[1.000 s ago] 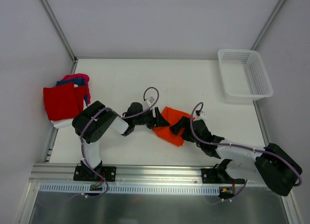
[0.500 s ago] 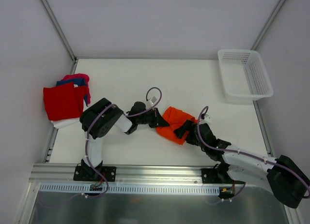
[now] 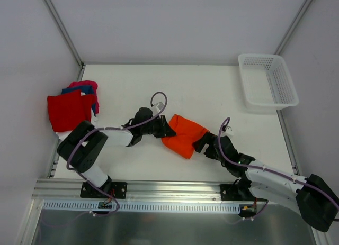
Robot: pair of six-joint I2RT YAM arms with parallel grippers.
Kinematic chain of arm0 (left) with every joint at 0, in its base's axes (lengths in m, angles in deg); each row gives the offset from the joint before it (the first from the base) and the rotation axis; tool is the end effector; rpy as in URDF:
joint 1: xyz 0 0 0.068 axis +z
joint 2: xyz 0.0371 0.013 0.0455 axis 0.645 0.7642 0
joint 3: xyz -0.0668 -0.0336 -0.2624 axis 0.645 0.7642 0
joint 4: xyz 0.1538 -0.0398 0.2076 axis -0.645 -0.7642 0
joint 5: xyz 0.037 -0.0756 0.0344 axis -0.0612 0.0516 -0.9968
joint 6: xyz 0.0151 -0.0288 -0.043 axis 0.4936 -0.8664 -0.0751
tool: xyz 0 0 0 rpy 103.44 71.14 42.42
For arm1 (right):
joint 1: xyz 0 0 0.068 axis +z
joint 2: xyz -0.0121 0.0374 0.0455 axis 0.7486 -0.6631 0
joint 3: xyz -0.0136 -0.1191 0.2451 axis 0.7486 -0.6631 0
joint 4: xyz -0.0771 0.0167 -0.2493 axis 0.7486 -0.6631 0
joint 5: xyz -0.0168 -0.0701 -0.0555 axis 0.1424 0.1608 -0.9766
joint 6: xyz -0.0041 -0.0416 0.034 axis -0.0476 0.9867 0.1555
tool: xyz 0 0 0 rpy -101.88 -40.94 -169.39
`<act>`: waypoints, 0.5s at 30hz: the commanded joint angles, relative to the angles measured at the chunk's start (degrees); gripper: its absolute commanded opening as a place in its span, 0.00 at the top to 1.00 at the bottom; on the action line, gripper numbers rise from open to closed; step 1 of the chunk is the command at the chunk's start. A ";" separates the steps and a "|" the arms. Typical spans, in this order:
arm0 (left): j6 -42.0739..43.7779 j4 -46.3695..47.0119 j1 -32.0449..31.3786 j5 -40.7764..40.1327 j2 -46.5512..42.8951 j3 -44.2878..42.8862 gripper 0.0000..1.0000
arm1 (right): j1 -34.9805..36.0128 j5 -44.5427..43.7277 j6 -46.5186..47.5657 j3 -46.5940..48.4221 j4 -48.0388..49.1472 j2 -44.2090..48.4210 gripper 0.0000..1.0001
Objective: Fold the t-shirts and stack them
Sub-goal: Neatly place the folded tshirt to the corner
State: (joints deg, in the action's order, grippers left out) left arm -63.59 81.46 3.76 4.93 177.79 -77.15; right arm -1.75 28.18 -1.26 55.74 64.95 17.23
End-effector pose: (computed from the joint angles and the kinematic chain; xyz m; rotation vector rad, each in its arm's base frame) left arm 0.2438 -0.1986 0.1549 0.1776 2.1951 -1.2846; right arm 0.1268 0.1208 0.1550 0.0628 2.1344 0.6498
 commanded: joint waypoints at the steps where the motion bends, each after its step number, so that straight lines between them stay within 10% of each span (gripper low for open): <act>1: 4.52 -9.45 2.04 -3.76 -8.64 0.99 1.00 | 0.21 -1.78 0.91 -0.79 -2.37 0.67 0.04; 15: 11.29 -32.05 5.37 -11.06 -22.02 -9.20 1.00 | 0.21 -0.20 0.83 -0.70 0.88 -2.33 0.04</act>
State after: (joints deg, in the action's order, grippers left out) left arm -54.96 53.30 7.70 -4.27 156.41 -82.94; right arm -1.75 27.61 -1.04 55.74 67.40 15.30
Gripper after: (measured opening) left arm 0.096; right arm 0.963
